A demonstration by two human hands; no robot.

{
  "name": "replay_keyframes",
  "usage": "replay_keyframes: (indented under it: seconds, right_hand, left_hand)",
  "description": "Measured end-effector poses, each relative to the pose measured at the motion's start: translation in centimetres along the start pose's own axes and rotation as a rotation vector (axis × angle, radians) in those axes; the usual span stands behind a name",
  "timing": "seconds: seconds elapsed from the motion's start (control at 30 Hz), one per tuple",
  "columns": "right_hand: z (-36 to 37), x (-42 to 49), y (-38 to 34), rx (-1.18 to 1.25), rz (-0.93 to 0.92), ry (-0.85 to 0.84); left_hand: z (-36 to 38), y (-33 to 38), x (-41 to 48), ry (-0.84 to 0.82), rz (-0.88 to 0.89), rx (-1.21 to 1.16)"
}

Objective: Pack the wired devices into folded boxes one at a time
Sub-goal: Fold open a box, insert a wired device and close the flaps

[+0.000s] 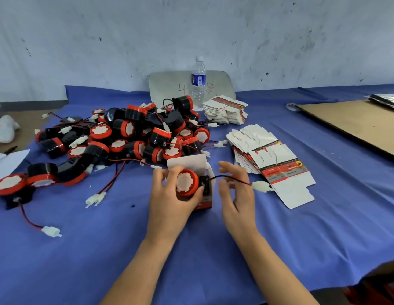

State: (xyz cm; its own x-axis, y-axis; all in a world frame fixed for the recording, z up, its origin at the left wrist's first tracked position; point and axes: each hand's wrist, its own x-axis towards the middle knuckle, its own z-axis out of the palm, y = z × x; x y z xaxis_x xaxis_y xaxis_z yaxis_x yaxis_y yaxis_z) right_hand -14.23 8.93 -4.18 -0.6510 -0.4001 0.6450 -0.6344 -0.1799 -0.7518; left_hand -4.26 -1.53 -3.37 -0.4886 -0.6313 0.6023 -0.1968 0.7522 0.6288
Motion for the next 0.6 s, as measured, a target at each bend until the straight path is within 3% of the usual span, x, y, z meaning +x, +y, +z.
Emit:
replay_keyframes:
  seconds: [0.37,0.53,0.6]
  right_hand:
    - [0.7,-0.7,-0.3,-0.073,-0.212,0.138]
    - [0.9,-0.8,-0.3,-0.321,-0.454,0.006]
    - [0.9,-0.6,-0.2,-0.468,-0.481,0.035]
  left_hand:
    - [0.6,-0.3,0.0,-0.005,-0.04,-0.014]
    - [0.6,-0.4,-0.1,-0.019,-0.005,-0.011]
    - [0.5,-0.4,0.0,-0.016,0.002,-0.029]
